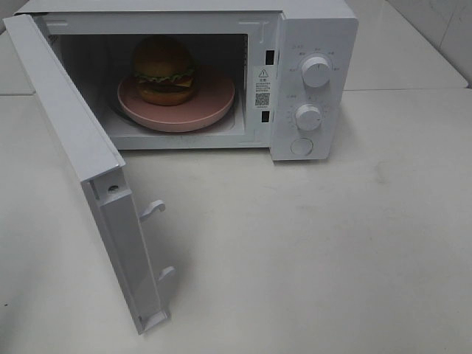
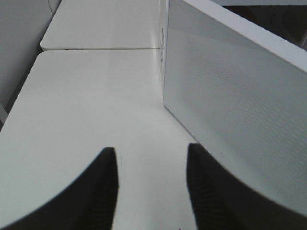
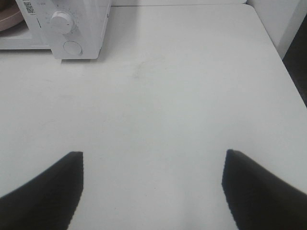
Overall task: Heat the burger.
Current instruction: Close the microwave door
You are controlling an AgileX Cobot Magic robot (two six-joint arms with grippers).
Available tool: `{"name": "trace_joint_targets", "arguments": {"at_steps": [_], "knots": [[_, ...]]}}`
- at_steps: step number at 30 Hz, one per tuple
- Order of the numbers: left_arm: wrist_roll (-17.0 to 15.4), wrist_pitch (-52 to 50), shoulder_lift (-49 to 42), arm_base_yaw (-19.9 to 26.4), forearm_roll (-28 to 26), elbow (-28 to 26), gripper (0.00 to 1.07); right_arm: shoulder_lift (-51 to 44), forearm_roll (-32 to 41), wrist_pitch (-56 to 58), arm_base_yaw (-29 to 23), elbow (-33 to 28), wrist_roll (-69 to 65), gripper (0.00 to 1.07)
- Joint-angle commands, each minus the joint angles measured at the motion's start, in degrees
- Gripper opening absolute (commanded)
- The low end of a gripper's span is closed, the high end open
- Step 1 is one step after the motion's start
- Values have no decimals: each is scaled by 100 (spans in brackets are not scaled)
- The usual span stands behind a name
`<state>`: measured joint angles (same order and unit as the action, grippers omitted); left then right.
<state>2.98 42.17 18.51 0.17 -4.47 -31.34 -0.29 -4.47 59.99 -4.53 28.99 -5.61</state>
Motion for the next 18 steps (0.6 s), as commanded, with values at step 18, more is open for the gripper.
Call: {"name": "trace_joint_targets", "arguments": {"at_steps": [18], "knots": [[6, -3690, 2315, -246, 0, 476, 0, -155, -23, -63, 46, 6, 17, 76]]}}
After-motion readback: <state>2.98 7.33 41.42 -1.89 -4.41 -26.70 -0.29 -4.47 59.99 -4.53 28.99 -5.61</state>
